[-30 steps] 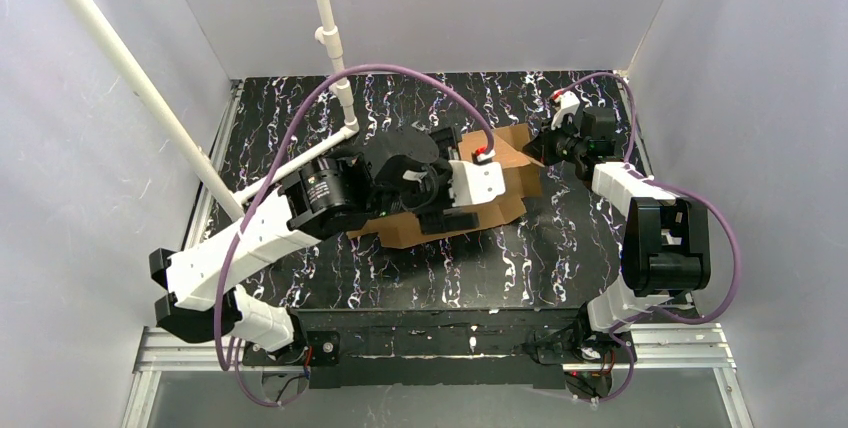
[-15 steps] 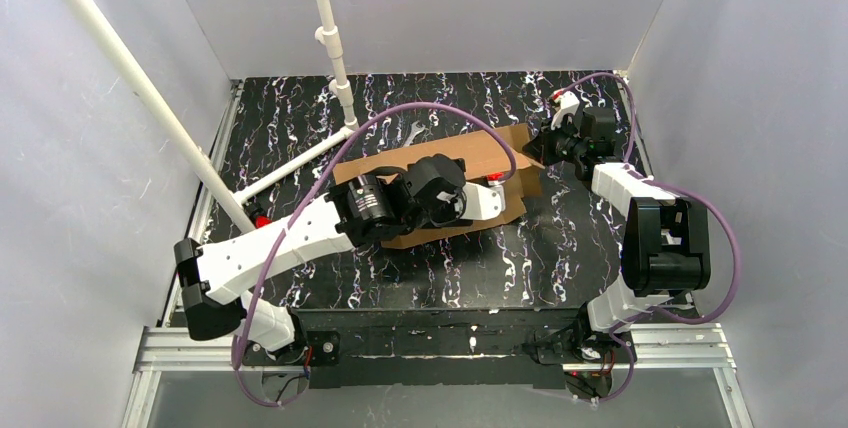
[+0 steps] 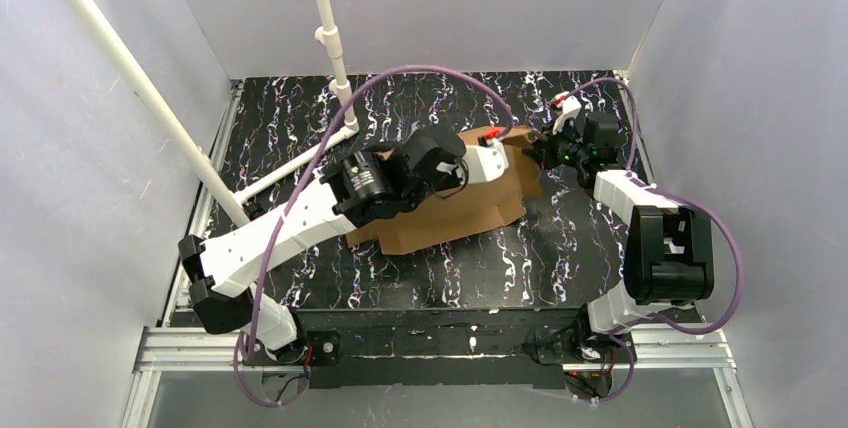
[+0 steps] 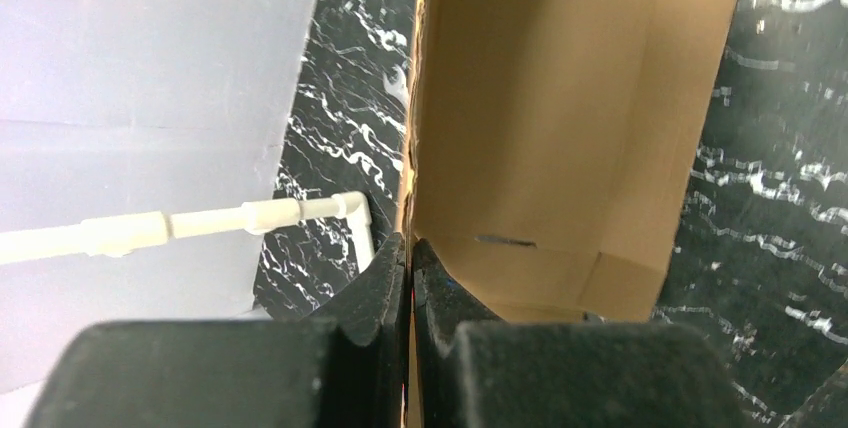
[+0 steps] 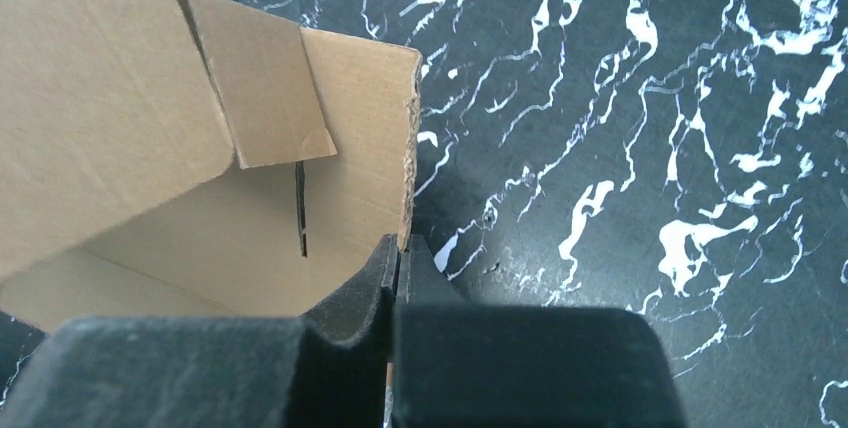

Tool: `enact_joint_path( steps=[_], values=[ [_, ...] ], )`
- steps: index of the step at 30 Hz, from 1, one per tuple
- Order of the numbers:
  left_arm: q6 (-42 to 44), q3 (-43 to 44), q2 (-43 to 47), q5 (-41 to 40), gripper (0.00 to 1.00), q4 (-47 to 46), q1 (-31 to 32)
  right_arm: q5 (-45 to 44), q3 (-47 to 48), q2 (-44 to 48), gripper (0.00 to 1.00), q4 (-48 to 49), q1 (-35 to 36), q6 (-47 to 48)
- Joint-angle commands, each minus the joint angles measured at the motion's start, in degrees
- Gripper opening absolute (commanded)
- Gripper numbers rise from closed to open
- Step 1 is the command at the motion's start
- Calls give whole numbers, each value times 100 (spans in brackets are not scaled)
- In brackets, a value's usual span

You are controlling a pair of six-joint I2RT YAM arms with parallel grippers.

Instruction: Fold the paper box

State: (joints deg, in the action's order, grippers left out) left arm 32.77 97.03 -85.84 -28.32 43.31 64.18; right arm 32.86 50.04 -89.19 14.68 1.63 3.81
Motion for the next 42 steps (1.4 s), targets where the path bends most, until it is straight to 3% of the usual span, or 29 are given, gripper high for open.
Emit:
enact_joint_path(
  steps=[1, 20, 27, 42],
  values=[
    [-623, 963, 62, -117, 0, 396, -20, 396, 9, 341, 1, 596, 16, 59],
    [-1218, 1756, 16, -249, 0, 640, -29, 1126, -228, 771, 1, 2258, 39, -512],
    [-1544, 1690, 86, 196, 0, 511, -28, 862, -1058, 593, 1, 3843, 40, -513],
    [-3501, 1672, -6, -161, 0, 942, -29, 678, -2227, 621, 1, 5050, 88, -231]
  ],
)
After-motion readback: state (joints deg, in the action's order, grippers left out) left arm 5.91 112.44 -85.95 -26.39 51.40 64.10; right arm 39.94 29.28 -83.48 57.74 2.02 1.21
